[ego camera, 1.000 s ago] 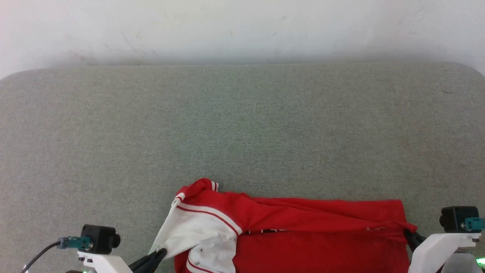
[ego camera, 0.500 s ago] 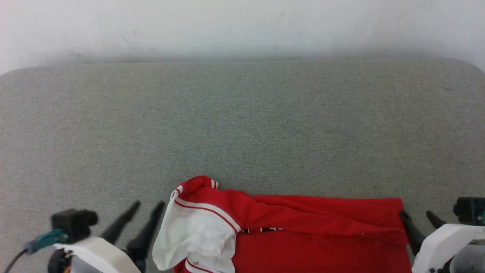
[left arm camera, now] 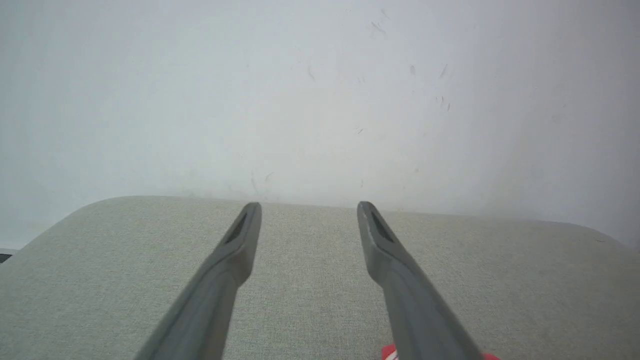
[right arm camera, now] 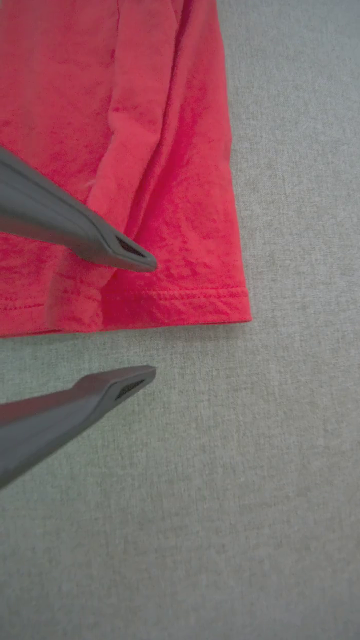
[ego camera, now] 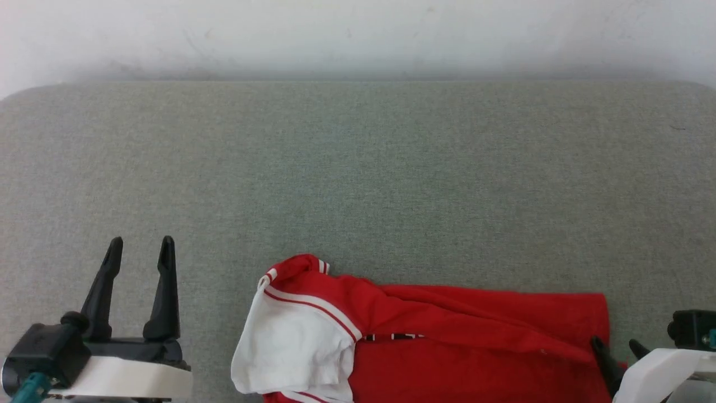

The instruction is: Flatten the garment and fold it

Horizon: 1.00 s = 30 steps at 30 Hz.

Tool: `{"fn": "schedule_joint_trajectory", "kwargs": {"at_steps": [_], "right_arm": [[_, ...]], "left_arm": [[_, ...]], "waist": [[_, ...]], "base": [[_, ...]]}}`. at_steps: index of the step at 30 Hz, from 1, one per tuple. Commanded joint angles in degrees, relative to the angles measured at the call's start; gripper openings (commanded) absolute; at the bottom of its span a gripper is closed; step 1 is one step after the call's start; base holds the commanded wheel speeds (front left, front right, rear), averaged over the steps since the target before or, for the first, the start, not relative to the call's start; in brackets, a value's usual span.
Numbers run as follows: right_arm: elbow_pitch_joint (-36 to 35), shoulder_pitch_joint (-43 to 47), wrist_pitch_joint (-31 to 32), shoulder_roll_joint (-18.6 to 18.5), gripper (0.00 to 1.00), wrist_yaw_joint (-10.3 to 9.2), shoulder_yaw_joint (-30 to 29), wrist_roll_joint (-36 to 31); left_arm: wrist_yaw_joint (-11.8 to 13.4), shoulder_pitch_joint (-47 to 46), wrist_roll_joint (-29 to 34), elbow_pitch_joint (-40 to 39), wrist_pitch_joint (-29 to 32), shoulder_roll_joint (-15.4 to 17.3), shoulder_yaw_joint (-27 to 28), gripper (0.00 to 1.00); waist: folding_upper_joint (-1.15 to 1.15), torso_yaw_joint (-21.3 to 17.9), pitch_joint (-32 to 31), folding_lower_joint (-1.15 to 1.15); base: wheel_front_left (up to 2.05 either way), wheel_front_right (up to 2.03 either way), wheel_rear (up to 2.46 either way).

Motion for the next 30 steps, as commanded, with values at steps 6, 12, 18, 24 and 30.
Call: {"fn": "schedule_joint_trajectory", "kwargs": {"at_steps": [6, 12, 18, 24, 30], "right_arm": [[5.0, -0.5, 0.5, 0.3, 1.00, -0.04, 0.2, 0.8], [8.3, -1.4, 1.7, 0.3, 0.00, -0.04, 0.3, 1.8], [9.4, -3.3, 0.1, 0.3, 0.00, -0.04, -0.3, 0.3], [7.9, -6.7, 0.0, -0.1, 0.00, -0.04, -3.4, -4.2], [7.6, -8.6, 1.7, -3.3, 0.00, -0.04, -9.9, -7.3]], "left_arm": [[0.4, 1.6, 5.6, 1.5, -0.7, -1.7, -1.2, 1.00], [-0.4, 1.5, 6.1, 2.8, -0.7, -3.0, -1.7, 1.00], [-0.6, 1.5, 7.0, 3.7, -0.7, -3.3, -1.8, 1.00], [-0.5, 1.9, 8.1, 4.3, -0.7, -3.2, -2.3, 1.00], [-0.2, 2.1, 9.3, 5.7, -0.7, -3.1, -3.2, 1.00]], "waist": [[0.00, 1.5, 0.7, 0.00], [0.00, 2.3, 0.5, 0.00], [0.00, 2.2, -0.7, 0.00], [0.00, 1.4, -1.2, 0.00], [0.00, 1.0, -1.8, 0.00]], "base": [[0.00, 0.00, 0.00], [0.00, 0.00, 0.00], [0.00, 0.00, 0.00], [0.00, 0.00, 0.00], [0.00, 0.00, 0.00]]}}
